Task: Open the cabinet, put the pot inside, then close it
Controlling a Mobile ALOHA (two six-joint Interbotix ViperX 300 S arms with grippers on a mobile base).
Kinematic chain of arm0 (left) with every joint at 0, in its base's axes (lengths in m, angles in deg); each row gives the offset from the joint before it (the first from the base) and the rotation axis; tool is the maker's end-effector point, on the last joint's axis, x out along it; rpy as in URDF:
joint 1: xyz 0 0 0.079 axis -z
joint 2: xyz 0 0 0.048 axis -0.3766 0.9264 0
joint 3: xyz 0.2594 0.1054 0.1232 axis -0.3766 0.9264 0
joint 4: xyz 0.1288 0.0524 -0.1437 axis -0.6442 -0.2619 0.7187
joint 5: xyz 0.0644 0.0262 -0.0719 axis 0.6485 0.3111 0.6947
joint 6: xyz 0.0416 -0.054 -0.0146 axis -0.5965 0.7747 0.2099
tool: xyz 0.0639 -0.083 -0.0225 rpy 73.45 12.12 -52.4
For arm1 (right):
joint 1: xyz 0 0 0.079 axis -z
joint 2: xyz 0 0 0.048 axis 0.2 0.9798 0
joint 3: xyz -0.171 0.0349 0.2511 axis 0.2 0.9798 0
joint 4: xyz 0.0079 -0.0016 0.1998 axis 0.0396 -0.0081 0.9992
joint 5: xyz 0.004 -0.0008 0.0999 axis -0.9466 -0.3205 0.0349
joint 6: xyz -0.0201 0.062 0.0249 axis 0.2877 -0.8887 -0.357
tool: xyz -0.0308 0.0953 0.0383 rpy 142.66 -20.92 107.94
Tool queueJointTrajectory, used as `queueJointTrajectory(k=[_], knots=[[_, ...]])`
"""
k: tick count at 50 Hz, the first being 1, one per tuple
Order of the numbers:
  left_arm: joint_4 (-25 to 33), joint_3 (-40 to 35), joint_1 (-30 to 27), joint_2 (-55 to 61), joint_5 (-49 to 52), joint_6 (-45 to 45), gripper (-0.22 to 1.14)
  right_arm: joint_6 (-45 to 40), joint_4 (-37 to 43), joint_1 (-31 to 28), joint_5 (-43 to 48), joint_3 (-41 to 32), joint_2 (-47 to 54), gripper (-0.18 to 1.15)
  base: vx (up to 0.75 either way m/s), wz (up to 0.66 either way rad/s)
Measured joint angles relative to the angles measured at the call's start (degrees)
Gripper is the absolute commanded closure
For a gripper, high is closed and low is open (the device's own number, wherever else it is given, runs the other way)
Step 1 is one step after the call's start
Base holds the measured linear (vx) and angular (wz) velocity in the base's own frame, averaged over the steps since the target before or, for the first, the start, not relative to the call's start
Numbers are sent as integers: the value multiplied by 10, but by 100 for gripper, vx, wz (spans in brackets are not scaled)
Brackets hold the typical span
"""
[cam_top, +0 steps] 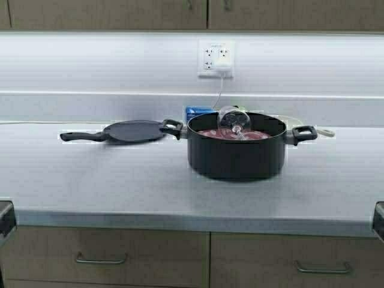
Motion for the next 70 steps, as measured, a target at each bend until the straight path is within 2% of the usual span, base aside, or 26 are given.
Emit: queueJointTrajectory(k=[5,13,23,27,31,37,43,54,70], knots=[[3,-61,46,98,-40,-25,-9,12,21,-47,28,-77,105,-7,-1,0],[28,-150,86,249,-110,-102,-9,77,75,-52,43,-194,243,-7,-2,0],[230,-272,115,421,-242,-225,-9,224,244,-68,86,-326,378,-7,-1,-1],[277,-321,126,475,-276,-262,-9,297,315,-80,104,-370,417,-7,0,0],[300,-361,134,514,-287,-270,-9,371,388,-92,115,-409,449,-6,0,0],[319,-419,142,560,-293,-271,-9,466,489,-95,126,-458,485,-6,0,0],[325,-475,135,601,-294,-272,-9,519,531,-91,127,-509,519,-6,0,0],[347,-541,122,651,-294,-272,-9,526,564,-94,132,-562,555,-6,0,0],[352,-569,113,665,-288,-277,-7,526,608,-86,137,-573,577,-5,0,0]])
